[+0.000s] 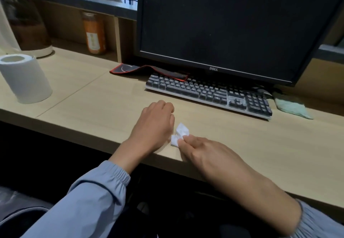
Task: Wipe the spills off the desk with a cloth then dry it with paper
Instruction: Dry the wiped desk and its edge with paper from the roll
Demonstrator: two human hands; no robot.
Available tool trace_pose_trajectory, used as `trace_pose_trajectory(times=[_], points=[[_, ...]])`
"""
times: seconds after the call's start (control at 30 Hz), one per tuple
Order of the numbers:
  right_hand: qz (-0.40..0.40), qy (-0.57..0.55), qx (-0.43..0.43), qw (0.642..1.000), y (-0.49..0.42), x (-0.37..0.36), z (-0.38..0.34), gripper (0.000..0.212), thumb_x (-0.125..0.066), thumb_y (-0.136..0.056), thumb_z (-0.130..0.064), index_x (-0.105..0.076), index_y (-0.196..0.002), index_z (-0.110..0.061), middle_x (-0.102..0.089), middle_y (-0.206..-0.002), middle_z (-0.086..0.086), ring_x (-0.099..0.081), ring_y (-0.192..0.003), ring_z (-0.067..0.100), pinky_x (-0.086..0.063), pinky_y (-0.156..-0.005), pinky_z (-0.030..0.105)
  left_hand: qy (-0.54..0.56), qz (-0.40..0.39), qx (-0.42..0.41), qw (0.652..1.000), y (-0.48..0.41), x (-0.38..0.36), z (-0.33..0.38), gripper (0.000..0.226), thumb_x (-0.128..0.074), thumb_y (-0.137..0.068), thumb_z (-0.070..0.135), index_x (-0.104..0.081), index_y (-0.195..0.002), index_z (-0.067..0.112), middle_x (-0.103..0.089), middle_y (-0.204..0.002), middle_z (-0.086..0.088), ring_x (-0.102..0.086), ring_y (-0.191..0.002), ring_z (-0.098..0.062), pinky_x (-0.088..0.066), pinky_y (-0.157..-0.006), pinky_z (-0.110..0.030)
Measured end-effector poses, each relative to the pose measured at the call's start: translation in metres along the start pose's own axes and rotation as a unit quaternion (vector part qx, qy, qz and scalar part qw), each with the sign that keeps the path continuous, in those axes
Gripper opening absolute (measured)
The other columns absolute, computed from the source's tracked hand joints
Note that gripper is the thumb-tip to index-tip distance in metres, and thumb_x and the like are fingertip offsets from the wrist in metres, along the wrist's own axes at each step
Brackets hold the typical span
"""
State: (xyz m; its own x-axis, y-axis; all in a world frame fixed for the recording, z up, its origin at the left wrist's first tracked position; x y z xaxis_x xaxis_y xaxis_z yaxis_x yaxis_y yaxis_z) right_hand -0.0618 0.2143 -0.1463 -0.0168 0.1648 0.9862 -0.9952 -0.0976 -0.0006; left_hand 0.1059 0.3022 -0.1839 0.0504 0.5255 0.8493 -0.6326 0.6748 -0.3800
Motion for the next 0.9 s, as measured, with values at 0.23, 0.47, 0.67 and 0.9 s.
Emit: trace_pose_trajectory(times=[0.23,0.47,0.67,0.9], points=[[0.011,0.08,-0.048,0.996,-0.09,0.002,0.065,0.027,-0.04,-0.1,-0.001,-0.056,-0.12,-0.007,-0.04,-0.077,0.003,-0.051,-0.066,0.026,-0.04,-0.059,0.038,-0.035,-0.003,-0.012,0.999,0.0,-0.001,0.001,0.018,-0.04,-0.106,0.023,-0.055,-0.114,0.018,-0.053,-0.11,0.001,-0.048,-0.104,-0.024,-0.038,-0.094,-0.041],[0.001,0.081,-0.095,0.992,-0.115,-0.004,0.095,0.036,-0.04,-0.097,0.003,-0.057,-0.126,-0.01,-0.045,-0.072,0.006,-0.048,-0.06,0.023,-0.051,-0.061,0.04,-0.041,-0.019,-0.008,0.999,0.001,0.0,0.0,0.02,-0.039,-0.106,0.024,-0.057,-0.113,0.018,-0.054,-0.113,0.002,-0.049,-0.106,-0.023,-0.041,-0.099,-0.042],[0.014,0.101,-0.101,0.99,-0.084,0.002,0.098,0.024,-0.041,-0.102,-0.006,-0.063,-0.113,-0.007,-0.054,-0.078,0.008,-0.06,-0.072,0.029,-0.055,-0.068,0.043,-0.044,-0.02,-0.02,0.999,0.004,0.003,0.004,0.022,-0.037,-0.106,0.022,-0.057,-0.113,0.018,-0.055,-0.114,0.0,-0.049,-0.106,-0.024,-0.04,-0.098,-0.042],[0.04,0.029,-0.049,0.998,-0.015,0.007,0.034,0.025,-0.041,-0.103,-0.014,-0.058,-0.12,-0.014,-0.069,-0.105,0.011,-0.062,-0.109,0.03,-0.053,-0.083,0.04,-0.054,-0.015,-0.025,0.998,0.004,0.001,0.002,0.022,-0.037,-0.106,0.023,-0.057,-0.113,0.016,-0.055,-0.116,-0.003,-0.049,-0.107,-0.026,-0.039,-0.096,-0.043]])
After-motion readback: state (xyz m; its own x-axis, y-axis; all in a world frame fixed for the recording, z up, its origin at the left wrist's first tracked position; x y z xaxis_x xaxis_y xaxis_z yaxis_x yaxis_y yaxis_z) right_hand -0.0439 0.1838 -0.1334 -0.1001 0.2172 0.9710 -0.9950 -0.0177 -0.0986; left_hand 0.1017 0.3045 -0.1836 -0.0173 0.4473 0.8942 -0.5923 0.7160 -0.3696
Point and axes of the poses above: each hand's wrist, its own y-axis away from the middle knuckle, its own x-axis out of the back of the hand, z = x × y, the point moved 1 cm from there along -y, towards the middle knuckle
